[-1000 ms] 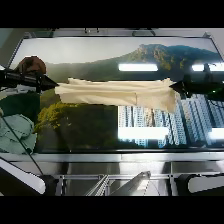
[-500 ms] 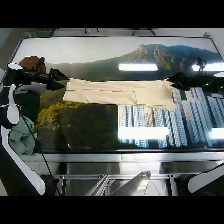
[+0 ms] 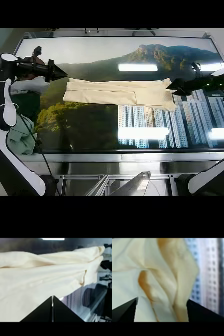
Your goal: Fold the shirts.
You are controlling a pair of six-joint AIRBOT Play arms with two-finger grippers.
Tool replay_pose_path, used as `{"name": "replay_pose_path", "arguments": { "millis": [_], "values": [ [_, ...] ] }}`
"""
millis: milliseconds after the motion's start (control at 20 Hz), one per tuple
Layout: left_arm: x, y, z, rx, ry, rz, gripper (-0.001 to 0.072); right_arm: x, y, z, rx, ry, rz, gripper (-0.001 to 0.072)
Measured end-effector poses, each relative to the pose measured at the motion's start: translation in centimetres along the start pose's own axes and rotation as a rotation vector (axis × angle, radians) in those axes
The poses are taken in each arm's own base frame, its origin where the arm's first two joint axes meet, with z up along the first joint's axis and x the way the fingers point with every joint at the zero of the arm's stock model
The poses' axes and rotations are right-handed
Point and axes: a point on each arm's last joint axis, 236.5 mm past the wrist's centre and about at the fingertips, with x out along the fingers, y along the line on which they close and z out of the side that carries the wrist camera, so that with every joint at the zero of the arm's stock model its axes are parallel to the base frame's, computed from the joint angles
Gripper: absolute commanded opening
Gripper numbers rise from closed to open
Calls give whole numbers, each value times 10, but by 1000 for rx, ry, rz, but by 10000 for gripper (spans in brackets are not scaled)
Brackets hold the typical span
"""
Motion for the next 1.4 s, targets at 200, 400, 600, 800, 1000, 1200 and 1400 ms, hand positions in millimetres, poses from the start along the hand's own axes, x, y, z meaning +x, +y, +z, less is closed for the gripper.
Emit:
{"name": "replay_pose_path", "arguments": {
  "millis": [200,400,600,800,1000,1200,1400],
  "values": [
    [73,-40,-29,67,116,-26,-3,36,24,-13,-29,69,42,19],
    [156,-68,-49,136,163,-27,-4,29,36,-20,-63,103,52,18],
    [225,-79,-69,153,167,-5,-4,-27,61,-17,-98,72,93,19],
    [276,-87,-103,128,215,18,-4,-85,96,-17,-177,24,105,19],
    [300,-99,-126,119,245,29,-3,-120,139,-23,-249,1,143,19],
    [262,-156,-119,164,242,-85,-3,-121,195,-32,-304,8,221,19],
    [144,-221,-80,236,156,-254,-3,-73,264,-36,-383,-1,261,19]
  ]
}}
